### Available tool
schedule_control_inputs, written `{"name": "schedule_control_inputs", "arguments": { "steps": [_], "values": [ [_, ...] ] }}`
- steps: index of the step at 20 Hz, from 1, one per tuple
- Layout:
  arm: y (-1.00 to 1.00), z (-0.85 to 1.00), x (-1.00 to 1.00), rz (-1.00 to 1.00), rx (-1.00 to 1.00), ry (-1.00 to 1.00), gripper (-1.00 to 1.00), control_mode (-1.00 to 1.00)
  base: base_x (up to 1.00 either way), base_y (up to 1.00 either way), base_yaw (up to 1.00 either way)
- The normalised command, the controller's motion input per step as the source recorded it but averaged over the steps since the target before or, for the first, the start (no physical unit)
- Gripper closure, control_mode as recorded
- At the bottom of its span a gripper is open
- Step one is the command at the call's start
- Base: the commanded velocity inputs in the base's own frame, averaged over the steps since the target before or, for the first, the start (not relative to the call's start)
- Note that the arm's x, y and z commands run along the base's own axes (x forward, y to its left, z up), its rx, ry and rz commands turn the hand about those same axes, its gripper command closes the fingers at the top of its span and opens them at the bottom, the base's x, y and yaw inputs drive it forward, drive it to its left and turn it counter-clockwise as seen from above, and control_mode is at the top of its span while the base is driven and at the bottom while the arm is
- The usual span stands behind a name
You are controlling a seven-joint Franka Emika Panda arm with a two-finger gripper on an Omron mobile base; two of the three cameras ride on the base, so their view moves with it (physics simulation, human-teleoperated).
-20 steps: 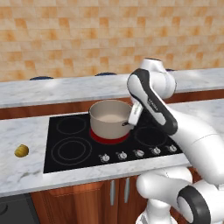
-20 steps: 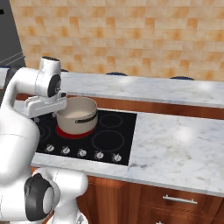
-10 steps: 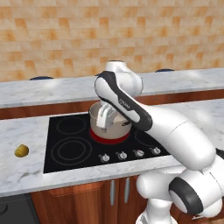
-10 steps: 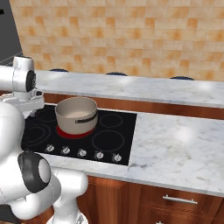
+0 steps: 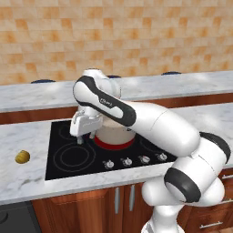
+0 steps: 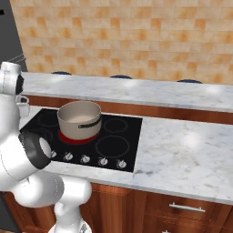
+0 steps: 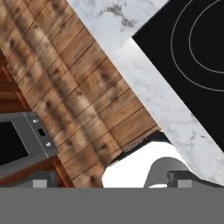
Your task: Turn on the burner for the pot on the stove. Wait thirty seconds for the pot to heat up. Then add the squash to the pot.
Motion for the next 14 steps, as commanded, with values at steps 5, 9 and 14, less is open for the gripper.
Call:
{"name": "schedule_control_inputs", "arguments": {
  "steps": [5,9,14],
  "values": [
    [0.67,-0.25,0.0,-0.33,-0.01,0.0,-1.0,-1.0,0.0,0.0,0.0],
    [0.6,-0.07,0.0,-0.46,-0.03,0.0,-1.0,-1.0,0.0,0.0,0.0],
    [0.65,-0.08,0.02,-0.45,-0.09,0.0,-1.0,-1.0,0.0,0.0,0.0]
  ]
}}
